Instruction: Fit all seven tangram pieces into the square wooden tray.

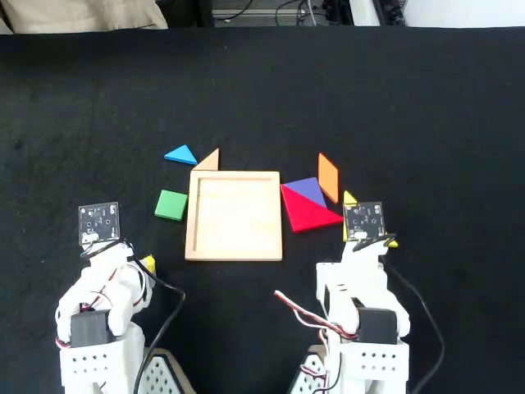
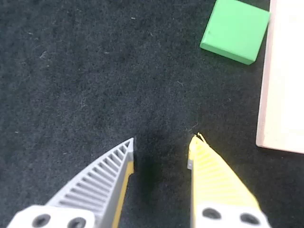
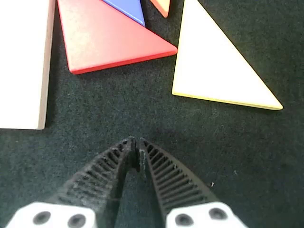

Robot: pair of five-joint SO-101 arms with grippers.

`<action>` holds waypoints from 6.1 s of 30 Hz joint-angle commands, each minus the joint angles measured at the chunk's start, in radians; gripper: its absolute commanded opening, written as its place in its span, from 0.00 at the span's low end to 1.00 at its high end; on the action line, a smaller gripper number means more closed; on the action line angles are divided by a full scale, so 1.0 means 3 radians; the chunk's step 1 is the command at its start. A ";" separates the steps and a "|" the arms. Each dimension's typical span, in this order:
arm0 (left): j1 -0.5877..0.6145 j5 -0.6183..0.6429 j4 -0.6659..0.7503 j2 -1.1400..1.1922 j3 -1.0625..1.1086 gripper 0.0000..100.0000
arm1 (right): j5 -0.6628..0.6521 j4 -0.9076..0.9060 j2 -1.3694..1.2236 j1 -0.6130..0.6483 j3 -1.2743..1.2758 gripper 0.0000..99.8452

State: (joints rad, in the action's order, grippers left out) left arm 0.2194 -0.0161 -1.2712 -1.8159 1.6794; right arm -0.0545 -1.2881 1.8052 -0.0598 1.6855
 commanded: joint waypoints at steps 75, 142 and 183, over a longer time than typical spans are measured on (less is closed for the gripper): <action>0.0008 0.0026 -0.0005 -0.0015 0.0064 0.19 | 0.0000 -0.0015 0.0202 -0.0072 0.0003 0.01; -0.1798 0.0005 0.3626 -0.0015 0.0069 0.19 | 0.0031 0.3759 0.0187 0.0327 0.0003 0.01; -0.1071 0.0179 0.1688 0.0061 -0.0565 0.20 | -0.0128 0.2419 0.0187 0.0384 -0.0043 0.01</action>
State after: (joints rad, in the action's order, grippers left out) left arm -0.0905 0.0284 -0.7495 -1.8159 1.5950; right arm -0.0713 -0.5409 1.8052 0.0445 1.6855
